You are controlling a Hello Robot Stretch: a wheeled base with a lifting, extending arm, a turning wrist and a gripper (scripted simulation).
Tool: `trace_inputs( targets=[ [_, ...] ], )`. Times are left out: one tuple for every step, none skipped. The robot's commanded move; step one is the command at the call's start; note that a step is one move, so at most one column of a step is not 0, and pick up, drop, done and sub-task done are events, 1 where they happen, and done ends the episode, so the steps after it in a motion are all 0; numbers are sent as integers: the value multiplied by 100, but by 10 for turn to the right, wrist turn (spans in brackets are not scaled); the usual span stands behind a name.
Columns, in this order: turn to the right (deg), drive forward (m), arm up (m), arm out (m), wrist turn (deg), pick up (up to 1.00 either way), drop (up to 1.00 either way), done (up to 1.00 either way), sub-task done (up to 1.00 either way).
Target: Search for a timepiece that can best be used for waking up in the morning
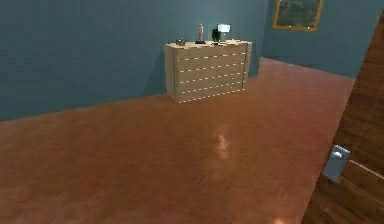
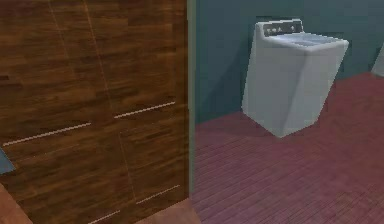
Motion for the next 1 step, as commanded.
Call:
trace_inputs(
  targets=[
    [30,0,0,0,0,0,0,0,0]
  ],
)
